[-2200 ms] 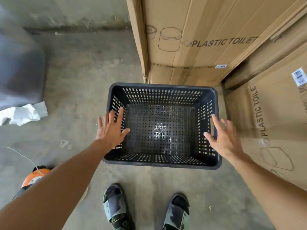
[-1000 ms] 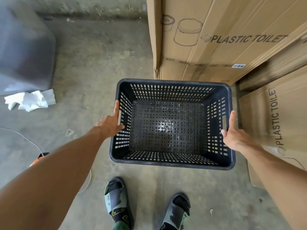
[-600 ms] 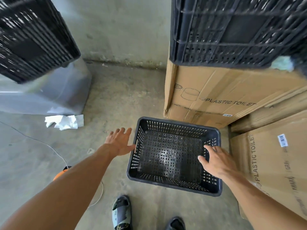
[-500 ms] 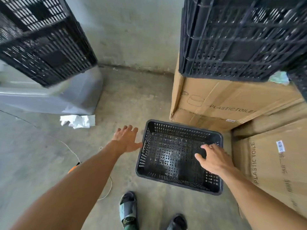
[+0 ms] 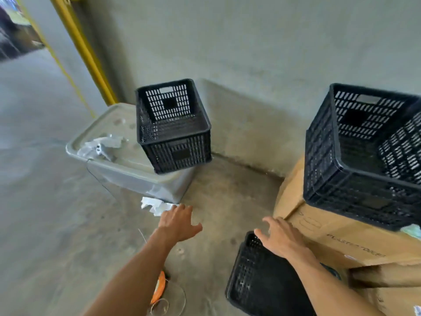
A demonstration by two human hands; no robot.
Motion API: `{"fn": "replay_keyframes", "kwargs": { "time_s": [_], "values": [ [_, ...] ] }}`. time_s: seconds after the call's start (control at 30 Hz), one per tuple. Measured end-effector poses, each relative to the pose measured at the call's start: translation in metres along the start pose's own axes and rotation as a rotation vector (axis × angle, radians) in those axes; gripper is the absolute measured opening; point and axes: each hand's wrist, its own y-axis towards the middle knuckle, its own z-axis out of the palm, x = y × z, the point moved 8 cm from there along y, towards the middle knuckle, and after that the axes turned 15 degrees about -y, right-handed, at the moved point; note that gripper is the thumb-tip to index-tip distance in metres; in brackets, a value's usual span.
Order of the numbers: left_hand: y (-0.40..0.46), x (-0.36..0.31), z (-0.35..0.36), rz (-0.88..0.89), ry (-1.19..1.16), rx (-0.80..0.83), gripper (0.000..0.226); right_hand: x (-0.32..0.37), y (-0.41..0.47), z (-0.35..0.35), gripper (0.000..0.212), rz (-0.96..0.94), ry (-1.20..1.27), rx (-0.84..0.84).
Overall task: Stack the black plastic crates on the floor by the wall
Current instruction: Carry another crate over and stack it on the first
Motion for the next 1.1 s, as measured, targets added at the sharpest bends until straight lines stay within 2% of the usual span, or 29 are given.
{"fn": "replay_keyframes", "kwargs": {
  "time_s": [0.13, 0.33, 0.53, 0.63, 0.73, 0.93, 1.1],
  "values": [
    [0.001, 0.057, -0.092, -0.048, -0.038, -0.058, 0.064, 0.069, 0.014, -0.09, 0.062, -0.033, 0.017, -0.088],
    [0.027, 0.108, -0.219, -0.066, -0.079, -0.243, 0.058, 0.146, 0.057, -0.213, 0.061, -0.07, 0.067, -0.228],
    [0.087, 0.139, -0.284, -0.104, -0.104, -0.33, 0.061, 0.194, 0.133, -0.293, 0.062, -0.117, 0.11, -0.304],
    [0.133, 0.149, -0.293, -0.127, -0.043, -0.325, 0.066, 0.21, 0.195, -0.308, 0.068, -0.118, 0.106, -0.308],
    [0.192, 0.169, -0.284, -0.181, -0.078, -0.316, 0.065, 0.223, 0.267, -0.307, 0.072, -0.102, 0.102, -0.31],
    [0.305, 0.209, -0.234, -0.262, -0.157, -0.277, 0.08, 0.232, 0.39, -0.263, 0.078, -0.038, 0.013, -0.275],
    [0.366, 0.236, -0.193, -0.301, -0.173, -0.258, 0.088, 0.231, 0.442, -0.222, 0.089, 0.009, 0.002, -0.23]
  ]
}}
